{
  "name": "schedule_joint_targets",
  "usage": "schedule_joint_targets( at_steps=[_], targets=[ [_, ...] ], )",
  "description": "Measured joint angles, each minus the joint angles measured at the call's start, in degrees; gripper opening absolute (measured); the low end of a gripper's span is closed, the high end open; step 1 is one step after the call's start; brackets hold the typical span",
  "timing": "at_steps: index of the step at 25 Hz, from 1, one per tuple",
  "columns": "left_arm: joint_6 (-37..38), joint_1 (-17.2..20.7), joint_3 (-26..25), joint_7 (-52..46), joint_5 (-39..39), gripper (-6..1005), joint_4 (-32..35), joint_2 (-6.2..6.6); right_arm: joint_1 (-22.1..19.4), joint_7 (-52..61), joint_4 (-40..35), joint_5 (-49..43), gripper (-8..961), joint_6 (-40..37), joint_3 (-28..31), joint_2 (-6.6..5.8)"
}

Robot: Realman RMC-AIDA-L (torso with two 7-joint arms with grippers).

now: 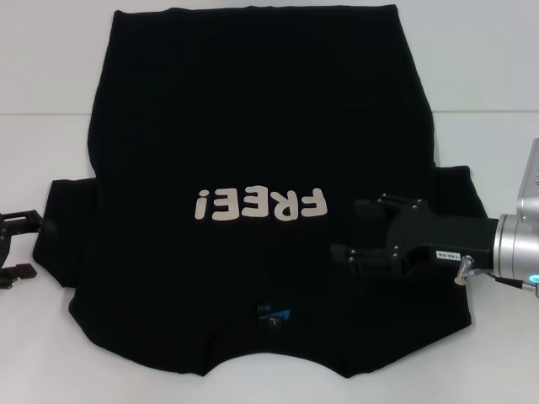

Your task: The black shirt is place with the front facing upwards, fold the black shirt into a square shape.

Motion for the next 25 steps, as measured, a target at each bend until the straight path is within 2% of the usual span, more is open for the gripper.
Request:
schedule_joint_targets(
  at_steps=[25],
  targets=[
    [-1.73, -0.27, 0.02, 1.53, -0.45, 824, -0.67, -1.36, 0.09, -0.05, 0.16, 0.02, 940, 0.26, 0.00, 0.00]
  ],
)
